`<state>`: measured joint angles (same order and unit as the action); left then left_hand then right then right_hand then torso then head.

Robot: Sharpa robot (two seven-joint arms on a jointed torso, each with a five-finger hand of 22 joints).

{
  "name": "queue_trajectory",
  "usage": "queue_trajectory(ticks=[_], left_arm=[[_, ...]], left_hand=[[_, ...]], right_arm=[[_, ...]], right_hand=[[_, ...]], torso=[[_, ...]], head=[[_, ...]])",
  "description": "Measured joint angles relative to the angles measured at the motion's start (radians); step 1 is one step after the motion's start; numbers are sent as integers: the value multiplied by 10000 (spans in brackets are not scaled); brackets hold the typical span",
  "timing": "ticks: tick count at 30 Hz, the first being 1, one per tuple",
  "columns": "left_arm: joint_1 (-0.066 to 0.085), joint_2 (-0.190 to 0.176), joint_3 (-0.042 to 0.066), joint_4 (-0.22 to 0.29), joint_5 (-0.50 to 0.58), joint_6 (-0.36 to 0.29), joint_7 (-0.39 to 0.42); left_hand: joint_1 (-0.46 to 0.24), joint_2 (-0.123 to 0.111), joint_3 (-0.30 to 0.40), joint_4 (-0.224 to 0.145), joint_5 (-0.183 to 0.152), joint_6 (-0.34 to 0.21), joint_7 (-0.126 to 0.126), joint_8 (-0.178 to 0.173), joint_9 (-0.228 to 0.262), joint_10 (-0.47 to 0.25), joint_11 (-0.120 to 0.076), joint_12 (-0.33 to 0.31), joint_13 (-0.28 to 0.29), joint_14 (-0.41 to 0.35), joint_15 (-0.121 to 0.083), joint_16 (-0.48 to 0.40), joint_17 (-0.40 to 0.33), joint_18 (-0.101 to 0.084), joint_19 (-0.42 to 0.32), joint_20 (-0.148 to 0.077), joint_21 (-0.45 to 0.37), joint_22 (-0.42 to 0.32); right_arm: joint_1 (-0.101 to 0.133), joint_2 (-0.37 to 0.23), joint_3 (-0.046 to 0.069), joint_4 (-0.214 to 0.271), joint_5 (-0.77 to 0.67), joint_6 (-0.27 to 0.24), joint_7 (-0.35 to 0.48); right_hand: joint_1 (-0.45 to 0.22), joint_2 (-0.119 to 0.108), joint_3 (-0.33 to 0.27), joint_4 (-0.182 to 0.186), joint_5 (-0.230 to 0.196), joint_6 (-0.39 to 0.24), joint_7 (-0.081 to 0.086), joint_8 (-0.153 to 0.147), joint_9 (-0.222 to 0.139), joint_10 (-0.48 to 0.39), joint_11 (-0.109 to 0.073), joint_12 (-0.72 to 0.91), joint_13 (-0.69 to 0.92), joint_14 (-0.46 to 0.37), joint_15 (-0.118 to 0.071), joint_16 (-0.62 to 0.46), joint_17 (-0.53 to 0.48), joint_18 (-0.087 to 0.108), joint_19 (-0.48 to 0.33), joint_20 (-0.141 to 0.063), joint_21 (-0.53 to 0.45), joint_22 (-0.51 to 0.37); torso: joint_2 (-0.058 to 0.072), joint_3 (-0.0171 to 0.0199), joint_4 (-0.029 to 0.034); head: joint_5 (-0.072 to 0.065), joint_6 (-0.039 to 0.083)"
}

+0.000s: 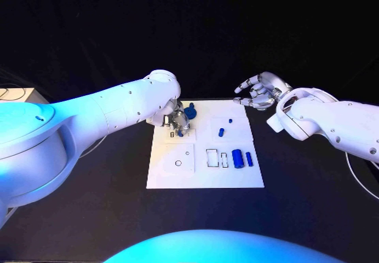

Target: Assemble the parts on the task board

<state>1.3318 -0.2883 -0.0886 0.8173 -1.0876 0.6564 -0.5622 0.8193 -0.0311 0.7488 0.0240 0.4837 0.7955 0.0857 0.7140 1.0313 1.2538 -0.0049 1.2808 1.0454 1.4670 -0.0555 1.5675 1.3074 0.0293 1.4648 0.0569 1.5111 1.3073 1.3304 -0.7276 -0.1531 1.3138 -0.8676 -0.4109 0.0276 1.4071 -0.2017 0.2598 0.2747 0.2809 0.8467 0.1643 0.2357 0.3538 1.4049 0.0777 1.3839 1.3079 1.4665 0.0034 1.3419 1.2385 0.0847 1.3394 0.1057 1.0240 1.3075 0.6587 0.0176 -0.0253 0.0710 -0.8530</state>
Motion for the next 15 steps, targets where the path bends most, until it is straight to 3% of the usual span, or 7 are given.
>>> queue_trajectory(ticks=[3, 6, 9, 12, 15], left_arm=[[0, 2, 0, -3, 4, -26, 0], [2, 4, 2, -9, 5, -57, 0], [4, 10, 6, -13, 5, -104, 6], [-8, 15, -1, -37, -4, -173, 11], [-29, 13, -7, -52, -27, -245, 17]], left_hand=[[43, -43, -51, -51, -328, 47, -45, -103, 12, 1, 0, 0, 0, 0, 0, 0, 0, 0, -17, -17, 0, 0], [67, -92, 3, -104, -1026, 117, -110, -208, 14, 18, -18, 0, 0, 0, 0, 0, 0, 0, -17, -17, 0, 0], [119, -144, -196, 95, -1672, 261, -247, -286, 25, 11, -23, 0, 1, 0, 1, 0, 0, -1, -17, -17, 0, 0], [120, -143, -363, 312, -1994, 295, -254, -349, 32, 10, -23, 0, 1, -1, 0, 0, 0, 0, -16, -16, 0, 0], [121, -142, -411, 398, -2044, 361, -252, -349, 37, 10, -23, 0, 1, -1, 1, 0, 0, 0, -16, -16, -38, 0]], right_arm=[[0, -1, 0, 0, 0, 0, 0], [0, -1, 0, 0, 0, 0, 1], [0, -1, 0, 0, 0, 0, 2], [0, 0, 0, -3, 0, 0, 3], [0, 0, 0, -3, 0, 0, 4]], right_hand=[[0, 0, 0, 0, 0, 0, 0, 0, 0, 0, 0, 0, 0, 0, 0, 0, 0, 0, 0, 0, 0, 0], [0, 0, 0, 0, 0, 0, 0, 0, 0, 0, 0, 0, -1, 0, 0, 0, 0, 0, 0, 0, 0, -1], [0, 0, 0, 0, 0, 0, 0, 0, -1, 0, 0, 0, -1, 0, 0, 0, 0, 0, 0, 0, 0, -1], [0, 0, 0, 0, 0, 0, 0, 0, -1, 0, 0, 0, -2, 0, 0, 0, 0, 0, 0, 0, 0, -1], [0, 0, 0, 0, 0, 0, 0, 0, -2, 0, 0, 0, -2, 0, 0, 0, -1, 0, 0, 0, 0, -1]], torso=[[0, 1, 4], [0, -3, 5], [0, -5, 7], [0, -6, 7], [0, -5, 8]], head=[[-8, 2], [-10, 2], [-10, 7], [-10, 19], [-7, 30]])
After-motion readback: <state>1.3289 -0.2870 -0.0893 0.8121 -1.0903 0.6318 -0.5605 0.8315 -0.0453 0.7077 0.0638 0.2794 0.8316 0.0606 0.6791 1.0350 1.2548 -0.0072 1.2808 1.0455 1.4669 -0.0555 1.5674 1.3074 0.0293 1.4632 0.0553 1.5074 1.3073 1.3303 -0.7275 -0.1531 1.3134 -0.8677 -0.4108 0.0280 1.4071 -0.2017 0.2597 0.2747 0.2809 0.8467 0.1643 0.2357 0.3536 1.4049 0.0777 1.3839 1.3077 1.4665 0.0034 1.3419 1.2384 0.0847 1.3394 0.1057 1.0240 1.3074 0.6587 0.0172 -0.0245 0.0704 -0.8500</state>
